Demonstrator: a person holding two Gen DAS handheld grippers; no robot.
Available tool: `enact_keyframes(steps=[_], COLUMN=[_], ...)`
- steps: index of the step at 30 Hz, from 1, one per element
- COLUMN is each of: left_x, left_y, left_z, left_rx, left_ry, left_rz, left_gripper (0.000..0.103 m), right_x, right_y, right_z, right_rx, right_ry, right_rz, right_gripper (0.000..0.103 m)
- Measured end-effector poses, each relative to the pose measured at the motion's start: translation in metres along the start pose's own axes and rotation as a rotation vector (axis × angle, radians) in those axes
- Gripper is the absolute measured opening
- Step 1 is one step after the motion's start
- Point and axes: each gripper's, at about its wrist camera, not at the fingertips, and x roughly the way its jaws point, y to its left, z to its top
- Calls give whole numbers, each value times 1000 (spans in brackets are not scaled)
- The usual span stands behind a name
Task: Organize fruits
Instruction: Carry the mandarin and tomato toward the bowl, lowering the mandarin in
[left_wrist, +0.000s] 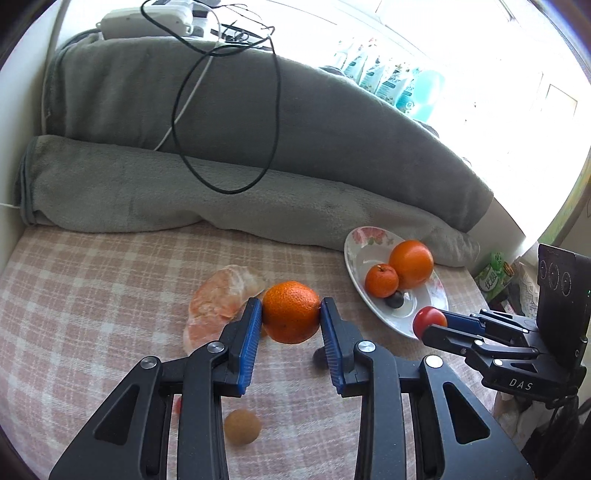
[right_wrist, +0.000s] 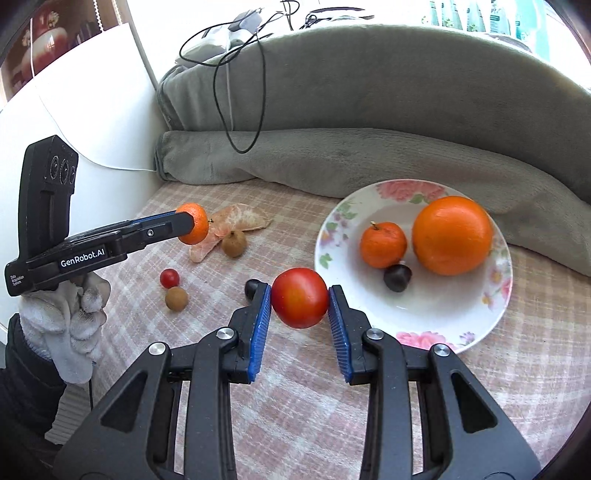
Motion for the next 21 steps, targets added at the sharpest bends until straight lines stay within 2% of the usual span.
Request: enact_keyframes(steps=[12,21], left_x=[36,61], left_y=[-47,-66], left_z=[17,25], left_rx=[65,89], left_ry=[21,51], left_rz=[-55,-65], left_gripper=[31,31], right_x=[-10,-9], right_y=[-37,-53], right_z=[-11,-12], right_rx=[53,71], right_ry=[-6,-8], right_rz=[-35,-41], right_gripper=[33,33])
